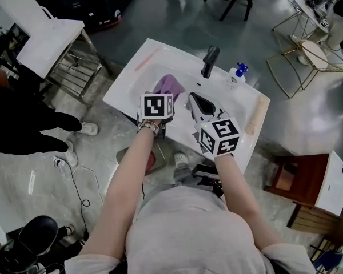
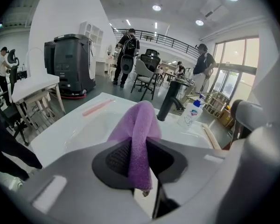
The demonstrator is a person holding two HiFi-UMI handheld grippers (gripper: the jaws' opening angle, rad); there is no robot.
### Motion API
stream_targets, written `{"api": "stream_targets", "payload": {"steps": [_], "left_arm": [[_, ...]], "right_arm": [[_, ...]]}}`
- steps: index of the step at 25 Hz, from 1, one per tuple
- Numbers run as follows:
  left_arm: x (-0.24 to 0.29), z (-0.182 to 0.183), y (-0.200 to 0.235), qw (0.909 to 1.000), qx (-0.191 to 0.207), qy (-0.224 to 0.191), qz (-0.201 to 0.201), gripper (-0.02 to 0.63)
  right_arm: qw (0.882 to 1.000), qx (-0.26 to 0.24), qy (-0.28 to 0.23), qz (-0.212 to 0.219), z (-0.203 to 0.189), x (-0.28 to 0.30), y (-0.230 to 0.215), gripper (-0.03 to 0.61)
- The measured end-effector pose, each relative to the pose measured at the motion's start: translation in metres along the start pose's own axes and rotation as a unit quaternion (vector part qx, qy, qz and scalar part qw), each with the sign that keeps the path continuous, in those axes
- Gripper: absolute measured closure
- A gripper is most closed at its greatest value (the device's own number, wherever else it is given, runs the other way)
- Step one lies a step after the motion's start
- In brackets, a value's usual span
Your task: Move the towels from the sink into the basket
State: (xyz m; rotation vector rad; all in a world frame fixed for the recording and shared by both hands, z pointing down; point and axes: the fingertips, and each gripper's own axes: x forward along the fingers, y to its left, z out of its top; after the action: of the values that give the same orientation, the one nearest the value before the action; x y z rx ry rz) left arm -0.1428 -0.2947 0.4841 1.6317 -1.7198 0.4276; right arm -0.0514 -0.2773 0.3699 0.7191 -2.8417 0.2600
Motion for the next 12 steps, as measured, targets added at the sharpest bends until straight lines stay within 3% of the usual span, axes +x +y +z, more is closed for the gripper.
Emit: {"api": "stream_targets", "payload": {"steps": [12], "left_arm": [[-0.059, 0.005, 0.0, 0.9976, 0.016, -0.067, -0.005, 0.534]], "right_arm": [[1.0, -0.014, -0.017, 0.013, 0.008, -0.013, 0.034, 0.561]]}}
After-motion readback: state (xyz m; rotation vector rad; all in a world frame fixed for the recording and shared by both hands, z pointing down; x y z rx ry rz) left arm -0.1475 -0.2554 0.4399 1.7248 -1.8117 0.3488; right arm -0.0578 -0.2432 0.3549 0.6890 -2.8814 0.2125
